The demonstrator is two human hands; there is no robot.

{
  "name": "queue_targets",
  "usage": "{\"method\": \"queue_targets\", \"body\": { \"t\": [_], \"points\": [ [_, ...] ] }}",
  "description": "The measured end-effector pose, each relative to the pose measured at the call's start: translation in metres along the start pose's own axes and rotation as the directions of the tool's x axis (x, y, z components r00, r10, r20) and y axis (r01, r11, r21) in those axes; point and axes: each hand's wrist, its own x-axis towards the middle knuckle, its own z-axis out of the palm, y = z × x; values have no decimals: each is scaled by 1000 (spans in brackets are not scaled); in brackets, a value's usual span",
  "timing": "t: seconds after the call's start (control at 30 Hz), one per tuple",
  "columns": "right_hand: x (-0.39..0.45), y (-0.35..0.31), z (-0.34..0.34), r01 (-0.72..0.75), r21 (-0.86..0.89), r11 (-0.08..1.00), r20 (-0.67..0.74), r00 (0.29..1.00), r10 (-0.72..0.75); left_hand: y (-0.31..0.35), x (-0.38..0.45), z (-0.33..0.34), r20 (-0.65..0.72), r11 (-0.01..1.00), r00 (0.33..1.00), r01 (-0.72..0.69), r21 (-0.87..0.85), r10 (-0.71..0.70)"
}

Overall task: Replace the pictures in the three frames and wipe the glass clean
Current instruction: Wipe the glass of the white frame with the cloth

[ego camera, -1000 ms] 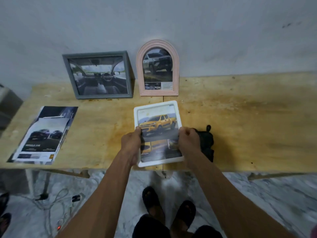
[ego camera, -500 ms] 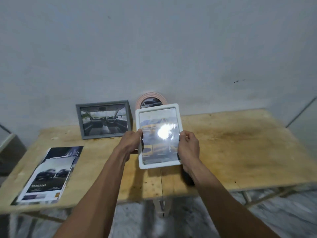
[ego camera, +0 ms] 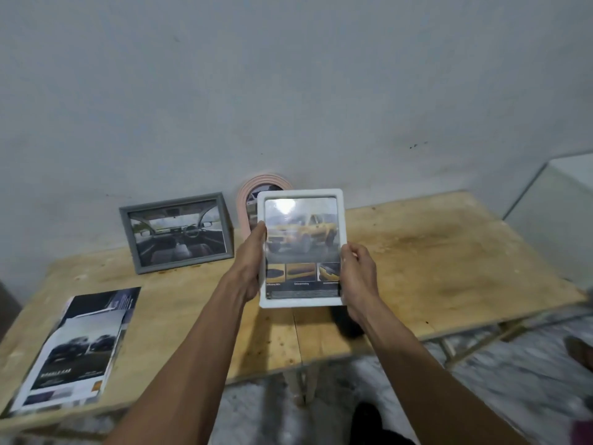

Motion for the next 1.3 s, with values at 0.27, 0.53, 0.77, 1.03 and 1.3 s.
{"method": "queue_targets", "body": {
  "t": [0.27,0.53,0.77,1.03,1.3],
  "points": [
    [88,-32,-19,8,-89,996,83,997,0,7,71,50,58,996,998,6,-91,-1],
    [219,-54,-31,-42,-140,989,63,997,52,6,172,118,-27,989,998,58,-138,-62],
    [307,-33,-22,-26,-189,982,80,996,42,-14,251,146,-103,969,992,48,-242,-75],
    [372,5,0,2,-97,995,30,1000,1,-46,319,147,-138,960,990,-24,-280,-15],
    [392,24,8,63,79,995,22,998,-65,-64,342,151,-205,925,978,-112,-364,37]
  ]
}}
